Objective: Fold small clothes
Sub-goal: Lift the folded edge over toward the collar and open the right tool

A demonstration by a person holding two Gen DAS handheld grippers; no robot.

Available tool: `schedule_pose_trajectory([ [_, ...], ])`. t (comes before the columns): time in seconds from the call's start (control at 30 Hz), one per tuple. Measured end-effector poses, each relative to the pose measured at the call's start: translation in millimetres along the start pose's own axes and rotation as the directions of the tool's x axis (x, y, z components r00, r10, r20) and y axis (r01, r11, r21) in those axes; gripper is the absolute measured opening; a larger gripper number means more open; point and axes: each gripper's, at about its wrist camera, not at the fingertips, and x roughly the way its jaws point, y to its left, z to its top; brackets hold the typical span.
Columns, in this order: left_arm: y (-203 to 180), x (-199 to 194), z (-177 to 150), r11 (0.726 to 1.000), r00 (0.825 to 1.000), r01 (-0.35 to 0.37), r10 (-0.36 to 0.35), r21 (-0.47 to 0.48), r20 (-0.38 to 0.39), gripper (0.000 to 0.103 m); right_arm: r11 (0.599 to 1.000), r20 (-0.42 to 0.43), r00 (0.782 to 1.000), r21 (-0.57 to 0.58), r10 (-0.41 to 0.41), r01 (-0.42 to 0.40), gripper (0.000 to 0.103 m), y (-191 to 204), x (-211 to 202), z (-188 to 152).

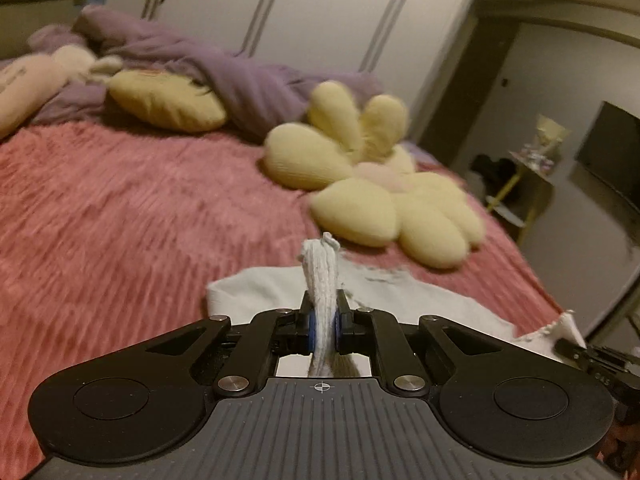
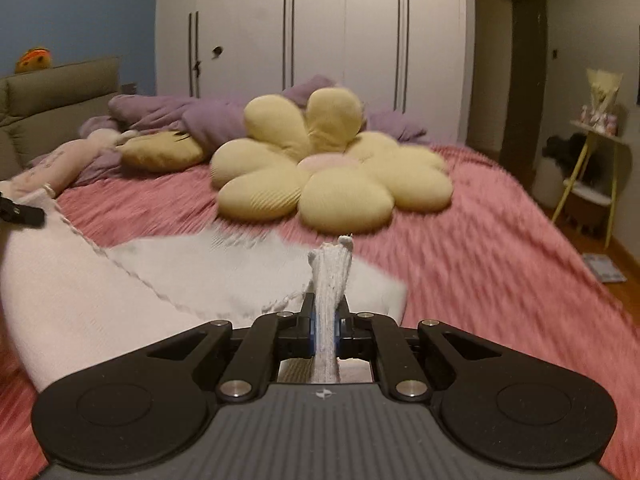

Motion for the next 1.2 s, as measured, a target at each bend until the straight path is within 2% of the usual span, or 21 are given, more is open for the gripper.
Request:
schedule_pose_trajectory([
  [0.1, 11.3, 38.8, -7.0, 0.997, 0.995, -0.073, 0.072, -0.007, -0.062, 0.011, 0.999, -0.057, 0.998, 0.051, -0.006, 0.009, 0.007, -5.9, 42.4, 3.7],
  [0.2, 17.9, 69.3, -24.4, 0.994, 0.980, -0.110, 0.113, 0.023, -0.161, 0.012, 0.998, -0.146, 0.989, 0.061, -0.014, 0.023, 0.008, -10.6, 80.8, -7.3],
  [0.3, 22.1, 74.4, -40.1, 0.998, 0.980, -0.050, 0.054, 0.026, -0.193, 0.031, 0.997, -0.241, 0.970, 0.073, 0.010, 0.008, 0.010, -13.6, 98.1, -23.0],
  [0.37, 22.8, 75.9, -44.0, 0.999, 0.981, -0.004, 0.011, 0.037, -0.195, 0.033, 0.998, -0.223, 0.975, 0.061, 0.018, -0.005, 0.011, -13.4, 96.0, -26.9],
  [0.4, 22.8, 78.8, -43.1, 0.999, 0.979, -0.002, 0.013, 0.049, -0.205, 0.026, 0.999, -0.218, 0.976, 0.049, 0.020, -0.009, 0.010, -13.0, 95.5, -27.5],
  [0.43, 22.7, 79.2, -41.0, 0.998, 0.978, -0.013, 0.025, 0.059, -0.209, 0.010, 0.999, -0.220, 0.975, 0.039, 0.018, -0.010, 0.010, -12.0, 95.5, -26.9],
  [0.53, 20.5, 66.6, -25.7, 0.999, 0.982, 0.019, -0.013, 0.031, -0.187, 0.009, 0.999, -0.183, 0.983, -0.016, 0.026, -0.030, 0.007, -5.6, 86.3, -19.1],
  [0.63, 10.3, 54.5, 4.0, 0.998, 0.994, 0.052, -0.048, 0.043, -0.100, 0.009, 0.996, -0.080, 0.997, -0.084, 0.006, -0.013, 0.007, 2.1, 75.1, 3.5],
  [0.7, 1.8, 58.7, 24.1, 0.995, 1.000, 0.000, 0.003, 0.095, -0.025, 0.009, 0.996, -0.021, 1.000, -0.083, -0.015, 0.014, 0.007, 2.1, 78.3, 21.5],
  [0.73, 1.1, 65.7, 32.2, 0.995, 0.999, -0.036, 0.036, 0.090, 0.000, 0.009, 0.995, -0.001, 0.999, -0.094, -0.039, 0.039, 0.007, 2.8, 84.5, 28.5],
  [0.87, 6.2, 109.0, 43.1, 0.980, 0.980, -0.197, 0.195, 0.032, 0.045, 0.010, 0.981, 0.018, 0.986, -0.106, -0.164, 0.165, 0.007, 5.2, 130.8, 51.0],
  [0.93, 8.3, 133.3, 32.4, 0.965, 0.965, -0.261, 0.260, 0.037, 0.030, 0.010, 0.974, -0.007, 0.978, -0.094, -0.208, 0.207, 0.007, 2.2, 155.4, 52.2],
  [1.0, 10.3, 156.9, 16.5, 0.951, 0.951, -0.306, 0.307, 0.043, -0.025, 0.011, 0.973, -0.054, 0.974, -0.076, -0.222, 0.218, 0.007, -0.3, 176.1, 45.6],
  [1.07, 12.1, 170.4, 0.1, 0.944, 0.943, -0.323, 0.327, 0.068, -0.062, 0.014, 0.967, -0.083, 0.966, -0.092, -0.246, 0.239, 0.007, 1.1, 190.9, 32.7],
  [1.1, 11.4, 171.8, -7.8, 0.940, 0.941, -0.330, 0.335, 0.091, -0.047, 0.015, 0.963, -0.090, 0.962, -0.107, -0.258, 0.249, 0.007, 1.8, 196.5, 26.1],
  [1.13, 11.3, 171.4, -12.3, 0.936, 0.940, -0.335, 0.339, 0.107, -0.022, 0.021, 0.960, -0.098, 0.959, -0.111, -0.266, 0.255, 0.008, 1.0, 201.0, 21.5],
  [1.17, 13.1, 171.2, -15.3, 0.933, 0.938, -0.344, 0.347, 0.108, -0.010, 0.032, 0.960, -0.105, 0.958, -0.106, -0.269, 0.258, 0.009, -0.4, 204.2, 16.7],
  [1.2, 15.9, 170.4, -15.4, 0.929, 0.932, -0.360, 0.362, 0.092, -0.010, 0.040, 0.961, -0.103, 0.958, -0.099, -0.268, 0.258, 0.016, -2.4, 205.8, 13.5],
])
